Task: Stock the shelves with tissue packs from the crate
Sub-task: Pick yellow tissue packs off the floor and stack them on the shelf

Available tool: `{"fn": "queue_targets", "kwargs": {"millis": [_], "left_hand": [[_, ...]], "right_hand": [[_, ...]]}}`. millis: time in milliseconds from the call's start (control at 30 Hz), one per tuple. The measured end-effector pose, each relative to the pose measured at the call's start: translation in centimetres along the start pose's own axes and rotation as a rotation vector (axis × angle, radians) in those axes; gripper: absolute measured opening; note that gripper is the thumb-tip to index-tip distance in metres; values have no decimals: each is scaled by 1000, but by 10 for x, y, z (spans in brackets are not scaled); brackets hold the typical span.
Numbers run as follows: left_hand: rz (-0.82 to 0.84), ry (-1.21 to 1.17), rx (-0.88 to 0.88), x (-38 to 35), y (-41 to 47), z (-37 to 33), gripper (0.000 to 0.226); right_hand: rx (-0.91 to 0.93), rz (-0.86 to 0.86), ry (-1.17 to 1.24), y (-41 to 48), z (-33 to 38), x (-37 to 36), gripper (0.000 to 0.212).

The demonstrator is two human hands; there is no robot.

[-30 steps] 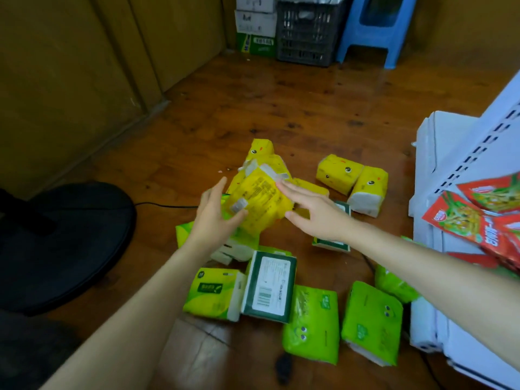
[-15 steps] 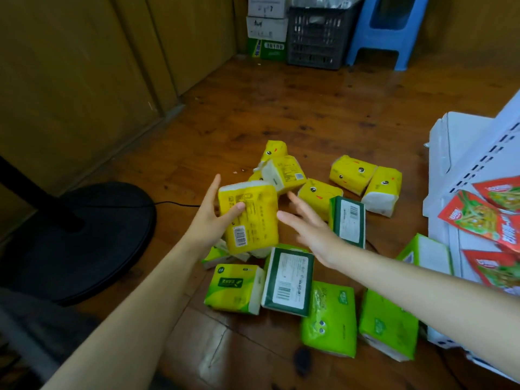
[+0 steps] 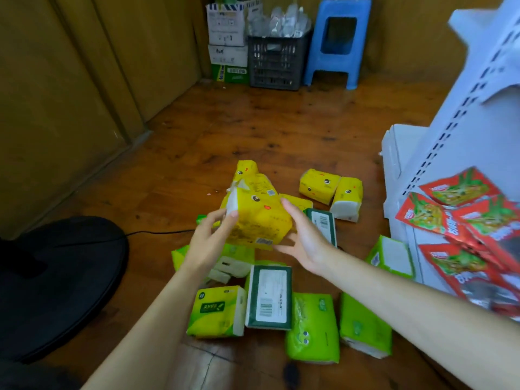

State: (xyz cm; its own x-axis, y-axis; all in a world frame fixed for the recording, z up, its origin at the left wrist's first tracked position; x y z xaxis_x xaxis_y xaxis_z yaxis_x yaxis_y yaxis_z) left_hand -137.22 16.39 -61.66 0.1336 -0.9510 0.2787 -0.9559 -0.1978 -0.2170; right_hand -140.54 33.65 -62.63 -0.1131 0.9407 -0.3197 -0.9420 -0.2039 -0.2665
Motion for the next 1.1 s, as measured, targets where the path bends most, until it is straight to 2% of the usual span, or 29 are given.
{"fn": "queue_targets", "kwargs": {"millis": [67, 133, 233, 267, 367, 500, 567, 733, 867, 967, 1100], "left_hand": [[39, -86, -16, -20, -3, -12, 58], [53, -144, -37, -38, -3, -25, 67], [84, -287, -139, -58, -6, -40, 43], [101, -306, -160, -63, -8, -44, 40], [152, -293, -265, -74, -23, -63, 41], [168, -289, -400, -67, -42, -95, 39], [160, -298, -467, -61, -55, -120, 32], [180, -255, -688, -46, -92, -195, 40], [184, -239, -798, -45, -122, -248, 68], [211, -244, -872, -63, -149, -292, 65], [301, -173, -1035, -125, -184, -356, 58]], "right_hand": [[124, -51, -97, -11, 22, 6, 41], [229, -129, -179, -21, 45, 13, 44], [365, -240, -298, -36, 74, 20, 52], [385, -264, -371, -42, 83, 21, 52], [402, -297, -512, -61, 105, 29, 35], [337, -183, -473, -80, 140, 30, 21], [361, -143, -427, -89, 162, 28, 9], [606, -104, -379, -117, 228, 12, 14], [749, -46, -381, -151, 283, 9, 13], [854, -42, -407, -190, 325, 23, 8], [1026, -133, -377, -254, 381, 81, 6]]}}
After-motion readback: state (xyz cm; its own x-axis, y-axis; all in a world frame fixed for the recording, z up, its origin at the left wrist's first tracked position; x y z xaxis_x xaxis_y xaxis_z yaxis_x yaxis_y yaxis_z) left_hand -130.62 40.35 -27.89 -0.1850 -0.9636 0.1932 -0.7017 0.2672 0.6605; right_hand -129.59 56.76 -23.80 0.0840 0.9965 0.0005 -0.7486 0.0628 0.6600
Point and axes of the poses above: each hand's wrist, its own y-axis towards the middle knuckle, its own x-axis out of the back of the hand, z = x × y, the point moved 1 cm from there along y, towards the middle knuckle, and after that the axes turned 9 degrees about x, right-handed, at the moved point
